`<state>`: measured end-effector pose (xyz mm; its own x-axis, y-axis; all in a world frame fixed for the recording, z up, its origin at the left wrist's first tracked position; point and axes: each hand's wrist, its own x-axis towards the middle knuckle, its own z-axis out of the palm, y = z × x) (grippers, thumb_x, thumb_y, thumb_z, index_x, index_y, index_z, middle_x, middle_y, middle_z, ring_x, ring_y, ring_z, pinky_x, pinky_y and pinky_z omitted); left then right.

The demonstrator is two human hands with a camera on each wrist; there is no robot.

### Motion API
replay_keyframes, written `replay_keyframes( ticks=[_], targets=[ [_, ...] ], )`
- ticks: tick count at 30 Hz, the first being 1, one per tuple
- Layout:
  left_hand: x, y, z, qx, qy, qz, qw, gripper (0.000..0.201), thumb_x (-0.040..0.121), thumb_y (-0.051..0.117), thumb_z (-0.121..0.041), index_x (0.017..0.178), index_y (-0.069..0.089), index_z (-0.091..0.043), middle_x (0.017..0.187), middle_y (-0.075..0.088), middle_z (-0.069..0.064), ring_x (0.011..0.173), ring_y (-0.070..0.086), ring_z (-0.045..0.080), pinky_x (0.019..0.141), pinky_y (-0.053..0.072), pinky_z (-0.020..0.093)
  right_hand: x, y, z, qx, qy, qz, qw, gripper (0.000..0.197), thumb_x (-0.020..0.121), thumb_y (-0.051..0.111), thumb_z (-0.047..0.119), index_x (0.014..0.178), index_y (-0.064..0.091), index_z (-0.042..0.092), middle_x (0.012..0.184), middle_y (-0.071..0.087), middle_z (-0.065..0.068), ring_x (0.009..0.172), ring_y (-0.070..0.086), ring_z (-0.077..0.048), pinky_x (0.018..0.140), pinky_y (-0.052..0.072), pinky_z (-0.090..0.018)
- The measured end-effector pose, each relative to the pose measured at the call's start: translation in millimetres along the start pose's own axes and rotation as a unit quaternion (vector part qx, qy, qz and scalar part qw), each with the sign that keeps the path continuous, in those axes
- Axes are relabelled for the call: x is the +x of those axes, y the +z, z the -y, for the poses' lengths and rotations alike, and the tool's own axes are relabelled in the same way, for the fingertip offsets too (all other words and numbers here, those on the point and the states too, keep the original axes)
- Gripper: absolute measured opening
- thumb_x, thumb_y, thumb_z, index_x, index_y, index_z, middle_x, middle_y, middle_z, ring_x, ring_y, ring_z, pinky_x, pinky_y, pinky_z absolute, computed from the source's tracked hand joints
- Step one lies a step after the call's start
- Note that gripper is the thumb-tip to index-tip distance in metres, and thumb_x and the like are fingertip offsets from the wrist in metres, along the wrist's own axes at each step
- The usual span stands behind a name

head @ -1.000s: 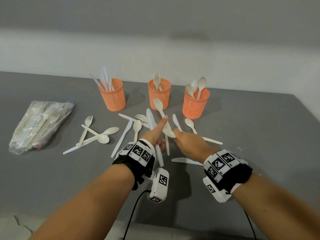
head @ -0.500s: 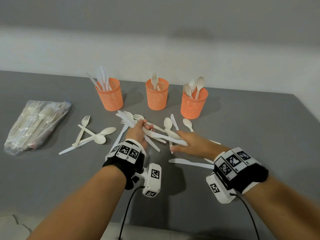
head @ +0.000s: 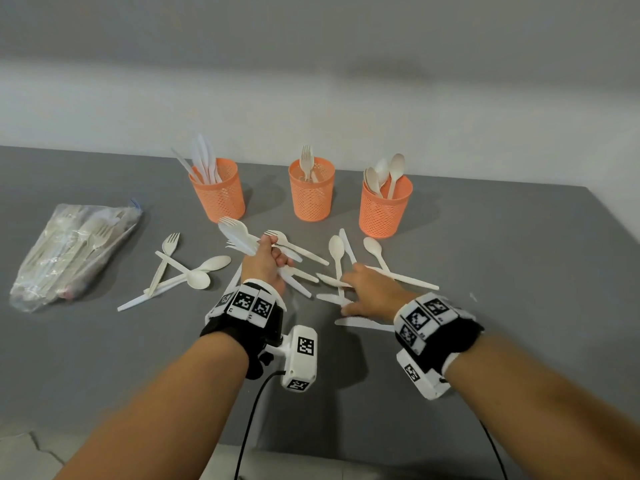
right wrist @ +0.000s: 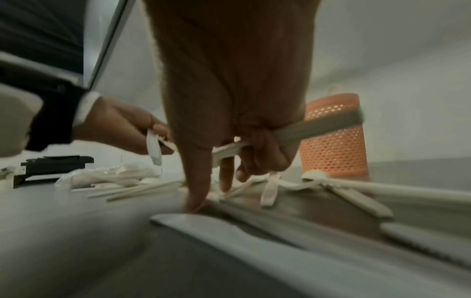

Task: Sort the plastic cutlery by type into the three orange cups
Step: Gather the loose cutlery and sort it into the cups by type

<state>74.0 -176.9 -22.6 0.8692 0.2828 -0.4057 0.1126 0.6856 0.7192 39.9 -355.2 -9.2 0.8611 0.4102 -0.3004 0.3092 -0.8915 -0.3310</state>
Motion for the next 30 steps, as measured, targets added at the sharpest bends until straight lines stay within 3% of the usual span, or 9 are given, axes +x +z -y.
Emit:
replay_keyframes(
  ticks=[4,9,12,14,16,20,22,26,30],
  targets=[
    [-2.2,-4.0,-5.9,0.007,0.017,0.003,1.0,0.035,0.1,0.035,-0.019,0.068,0.047,-0.012,0.033,0.032,-0.009,0.028,0.03,0.005,0.036,0.038,0.016,4.2,5.3,1.2,-0.009,0.001,-0.006,1.0,0.02,0.09,0.056,0.018,0.102,0.055,0.002,0.112,0.055,-0.014,0.102,0.055,-0.029,0.086,0.043,-0.038],
    [-9.8,-12.4,-11.7,0.031,0.02,-0.002,0.999,0.033,0.099,0.037,-0.02,0.069,0.047,-0.013,0.032,0.032,-0.009,0.028,0.031,0.004,0.037,0.039,0.014,-6.1,-2.6,-4.3,0.001,0.004,-0.016,1.0,0.007,0.097,0.04,0.018,0.093,0.043,0.013,0.095,0.05,-0.012,0.079,0.046,-0.021,0.072,0.035,-0.03],
    [-15.7,-15.8,-10.8,0.038,0.023,0.003,0.999,0.032,0.099,0.038,-0.019,0.07,0.048,-0.013,0.033,0.032,-0.009,0.029,0.031,0.004,0.038,0.04,0.015,-20.5,-18.4,-7.8,0.064,0.005,-0.063,0.996,0.02,0.1,0.034,0.02,0.108,0.043,0.004,0.105,0.051,-0.018,0.089,0.051,-0.028,0.078,0.036,-0.028],
    [-18.7,-14.3,-8.8,0.041,0.02,0.006,0.999,0.032,0.099,0.038,-0.02,0.07,0.049,-0.012,0.034,0.031,-0.009,0.029,0.031,0.005,0.038,0.04,0.015,-30.0,-25.4,-9.5,0.123,0.007,-0.079,0.989,0.032,0.101,0.031,0.019,0.12,0.039,-0.005,0.114,0.056,-0.027,0.104,0.055,-0.04,0.088,0.043,-0.038],
    [-22.2,-9.8,-4.9,0.047,0.013,0.014,0.999,0.032,0.099,0.037,-0.021,0.07,0.049,-0.012,0.033,0.031,-0.009,0.029,0.03,0.005,0.038,0.039,0.014,-39.2,-25.9,-10.2,0.171,0.018,-0.081,0.982,0.032,0.1,0.031,0.015,0.121,0.038,-0.008,0.107,0.06,-0.029,0.099,0.059,-0.043,0.08,0.044,-0.037],
    [-27.4,-0.7,4.9,0.07,-0.006,0.034,0.997,0.032,0.1,0.037,-0.021,0.07,0.048,-0.013,0.033,0.031,-0.01,0.028,0.03,0.004,0.038,0.038,0.013,-49.9,-7.8,-25.0,0.063,0.038,0.009,0.997,0.036,0.09,0.057,0.025,0.117,0.042,0.006,0.09,0.057,-0.004,0.086,0.055,-0.025,0.072,0.037,-0.029],
    [-28.1,2.4,9.6,0.082,-0.012,0.045,0.996,0.032,0.099,0.037,-0.021,0.07,0.048,-0.013,0.032,0.031,-0.01,0.028,0.03,0.004,0.037,0.038,0.014,-53.6,3.9,-31.5,0.002,0.059,0.042,0.997,0.033,0.085,0.063,0.024,0.108,0.046,0.009,0.102,0.06,-0.01,0.089,0.055,-0.024,0.073,0.038,-0.029],
    [-30.5,5.2,15.6,0.096,-0.03,0.055,0.993,0.032,0.099,0.039,-0.022,0.069,0.048,-0.013,0.033,0.031,-0.009,0.028,0.029,0.004,0.036,0.037,0.014,-58.3,15.1,-25.4,-0.048,0.087,0.013,0.995,0.028,0.09,0.057,0.019,0.112,0.055,0.003,0.117,0.057,-0.016,0.106,0.058,-0.034,0.09,0.046,-0.04],
    [-31.6,7.2,16.4,0.108,-0.043,0.064,0.991,0.031,0.098,0.041,-0.021,0.069,0.049,-0.012,0.034,0.031,-0.009,0.028,0.03,0.004,0.037,0.037,0.014,-64.7,24.0,-20.3,-0.141,0.056,0.013,0.988,0.024,0.093,0.046,0.009,0.116,0.05,0.003,0.119,0.052,-0.015,0.106,0.055,-0.032,0.085,0.044,-0.038]
  ],
)
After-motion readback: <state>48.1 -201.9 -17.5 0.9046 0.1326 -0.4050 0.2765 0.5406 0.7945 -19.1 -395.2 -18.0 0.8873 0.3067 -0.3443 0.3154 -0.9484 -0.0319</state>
